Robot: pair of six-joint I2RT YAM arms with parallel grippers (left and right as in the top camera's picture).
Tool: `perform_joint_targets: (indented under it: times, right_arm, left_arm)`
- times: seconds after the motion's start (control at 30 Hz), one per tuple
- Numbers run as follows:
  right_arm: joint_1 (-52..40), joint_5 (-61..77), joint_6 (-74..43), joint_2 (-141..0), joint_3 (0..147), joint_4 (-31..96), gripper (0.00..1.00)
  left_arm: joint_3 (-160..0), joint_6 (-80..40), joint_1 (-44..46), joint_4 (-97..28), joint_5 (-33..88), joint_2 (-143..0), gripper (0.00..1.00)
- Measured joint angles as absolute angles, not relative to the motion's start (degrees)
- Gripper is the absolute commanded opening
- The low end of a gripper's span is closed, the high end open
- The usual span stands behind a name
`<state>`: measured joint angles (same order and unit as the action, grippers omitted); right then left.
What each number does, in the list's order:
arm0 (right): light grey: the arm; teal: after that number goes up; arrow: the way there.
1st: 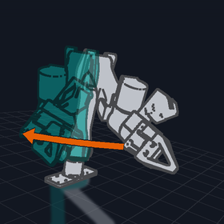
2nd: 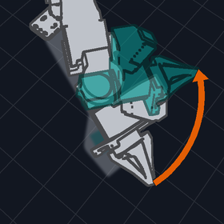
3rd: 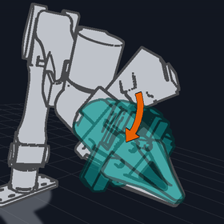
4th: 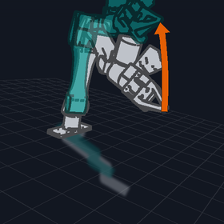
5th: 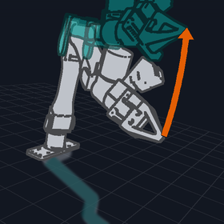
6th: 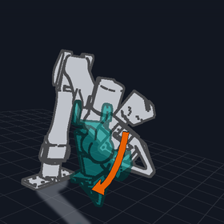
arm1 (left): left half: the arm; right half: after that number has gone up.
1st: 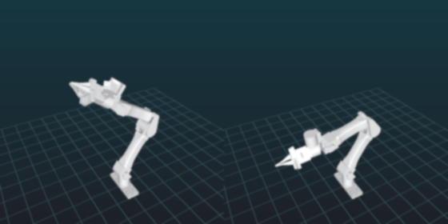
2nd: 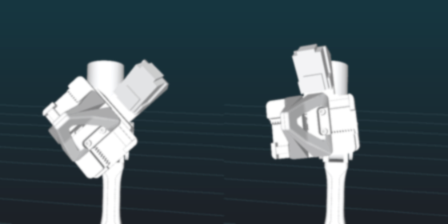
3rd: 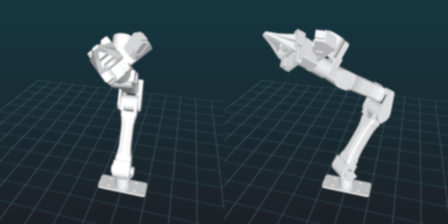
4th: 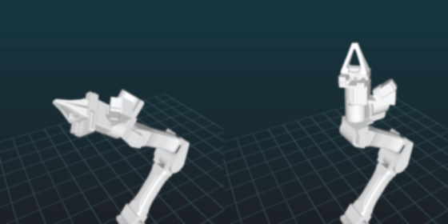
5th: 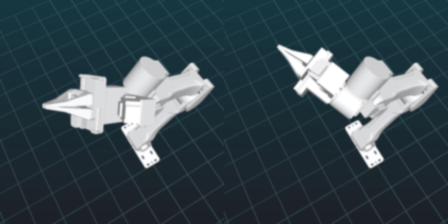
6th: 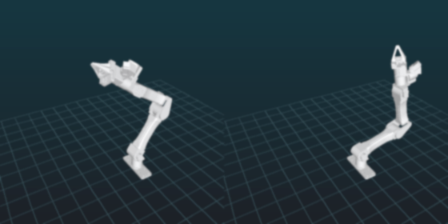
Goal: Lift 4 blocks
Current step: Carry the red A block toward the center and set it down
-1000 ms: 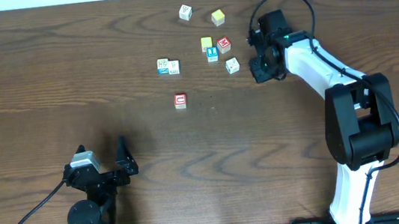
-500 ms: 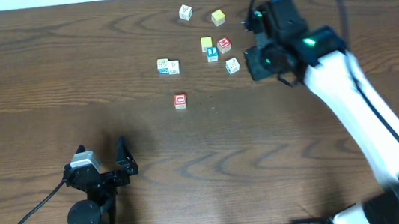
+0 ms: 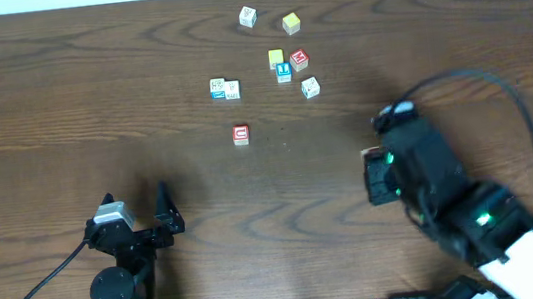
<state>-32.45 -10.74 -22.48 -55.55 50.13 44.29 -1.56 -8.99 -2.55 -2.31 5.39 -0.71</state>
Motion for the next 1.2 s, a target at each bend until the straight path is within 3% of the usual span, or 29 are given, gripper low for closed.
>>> perform_joint_targets:
  times: [0.23, 0.37, 0.6, 1.2]
  right_arm:
    - [-32.5, -10.0, -26.2, -66.4, 37.5, 27.1, 0.11]
    - [-32.5, -6.7, -26.4, -79.4, 38.1, 19.1, 0.02]
    - [-32.5, -4.3, -27.0, -91.6, 45.5, 18.2, 0.04]
    - [-32.5, -10.3, -29.7, -92.6, 48.7, 18.5, 0.09]
  left_arm:
    - [-1.6, -9.0, -2.5, -2.3, 5.5, -0.7, 0.98]
    - [-1.6, -9.0, -2.5, -2.3, 5.4, -0.7, 0.98]
    - [-1.6, -9.0, -2.5, -2.3, 5.4, -0.7, 0.98]
    - [-1.6, -9.0, -2.5, -2.3, 5.5, -0.7, 0.98]
